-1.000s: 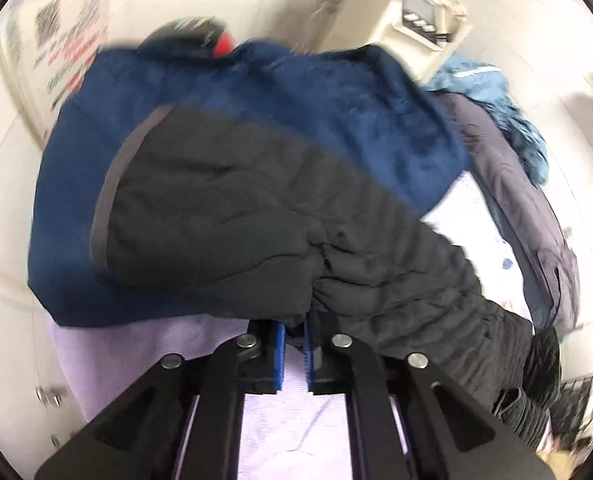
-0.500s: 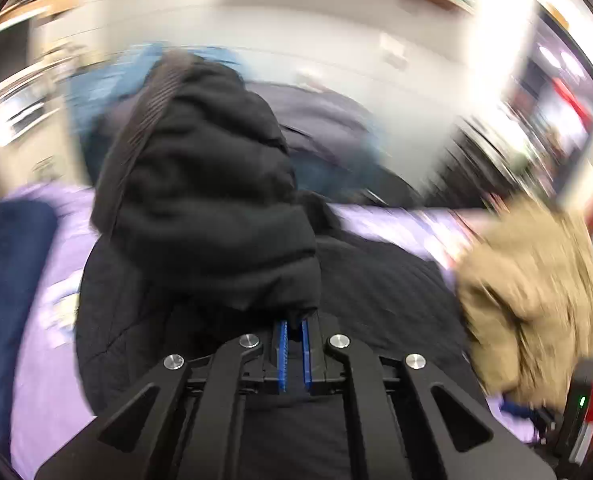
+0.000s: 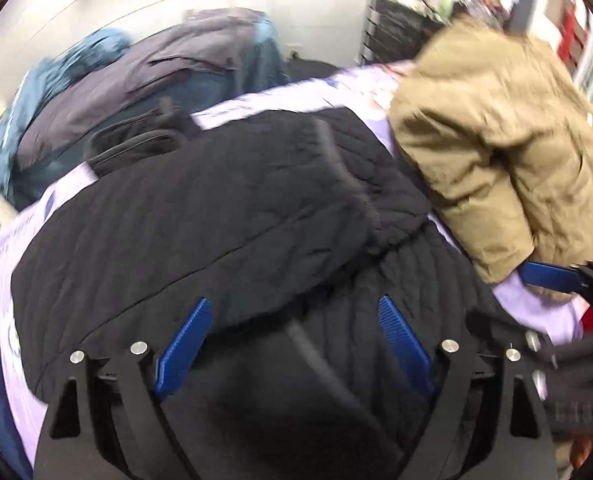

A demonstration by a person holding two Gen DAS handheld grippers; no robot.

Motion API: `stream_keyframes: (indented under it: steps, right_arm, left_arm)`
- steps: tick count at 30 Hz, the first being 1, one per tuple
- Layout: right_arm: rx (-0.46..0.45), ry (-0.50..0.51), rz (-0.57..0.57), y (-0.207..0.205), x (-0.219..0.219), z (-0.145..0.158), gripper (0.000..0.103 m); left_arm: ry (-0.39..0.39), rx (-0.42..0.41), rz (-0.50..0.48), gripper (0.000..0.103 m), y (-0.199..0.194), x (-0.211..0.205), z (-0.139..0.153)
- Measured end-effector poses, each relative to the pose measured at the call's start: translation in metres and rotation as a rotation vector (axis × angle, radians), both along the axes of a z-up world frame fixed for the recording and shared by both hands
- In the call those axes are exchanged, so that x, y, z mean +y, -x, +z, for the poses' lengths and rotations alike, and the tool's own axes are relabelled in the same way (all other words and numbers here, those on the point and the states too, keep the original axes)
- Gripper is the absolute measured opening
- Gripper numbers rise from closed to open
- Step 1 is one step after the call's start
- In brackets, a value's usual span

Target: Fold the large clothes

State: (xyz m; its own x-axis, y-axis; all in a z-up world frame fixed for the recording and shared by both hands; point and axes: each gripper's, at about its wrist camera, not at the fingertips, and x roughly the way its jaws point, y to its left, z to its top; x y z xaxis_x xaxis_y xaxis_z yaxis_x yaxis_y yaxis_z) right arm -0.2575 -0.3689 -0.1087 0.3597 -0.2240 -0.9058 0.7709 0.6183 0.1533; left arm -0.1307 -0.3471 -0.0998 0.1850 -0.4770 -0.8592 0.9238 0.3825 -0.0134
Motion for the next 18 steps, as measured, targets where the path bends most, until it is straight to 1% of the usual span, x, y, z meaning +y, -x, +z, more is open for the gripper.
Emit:
stream_keyframes:
  steps: [3,5,6,8,10,12,14,15,16,17,18]
  right_arm:
    - [-0.018,0.025,0.028,-0.017,-0.008,0.005,0.084]
    - [-0.050,0.029,0.051,-0.035,-0.014,0.012,0.084]
    - [-0.058,0.027,0.064,-0.042,-0.015,0.013,0.084]
    - [-0.082,0.027,0.123,-0.070,-0.014,0.019,0.084]
    - [-0.099,0.034,0.194,-0.098,-0.009,0.022,0.084]
    - [-0.093,0.057,0.283,-0.127,0.002,0.024,0.084]
    - [-0.051,0.089,0.366,-0.158,0.012,0.018,0.084]
    - [-0.030,0.097,0.382,-0.167,0.014,0.013,0.084]
    - [0.013,0.096,0.400,-0.179,0.014,0.003,0.084]
    - [0.078,0.096,0.409,-0.190,0.012,-0.012,0.084]
    - [0.119,0.094,0.412,-0.195,0.011,-0.022,0.084]
  left_arm:
    - [-0.014,-0.036,0.106,0.084,-0.024,0.034,0.006]
    - [-0.017,-0.056,0.177,0.084,-0.040,0.057,0.007]
    - [-0.024,-0.072,0.228,0.084,-0.051,0.070,0.007]
    - [-0.050,-0.086,0.326,0.084,-0.077,0.088,0.005]
    - [-0.074,-0.086,0.395,0.084,-0.101,0.097,0.004]
    - [-0.085,-0.075,0.434,0.084,-0.121,0.099,-0.001]
    - [-0.132,-0.064,0.427,0.088,-0.134,0.092,-0.010]
    - [-0.166,-0.054,0.413,0.091,-0.143,0.088,-0.020]
    - [-0.191,-0.044,0.410,0.095,-0.148,0.085,-0.029]
    - [-0.218,-0.038,0.409,0.097,-0.151,0.082,-0.038]
    - [-0.233,-0.036,0.402,0.098,-0.152,0.078,-0.044]
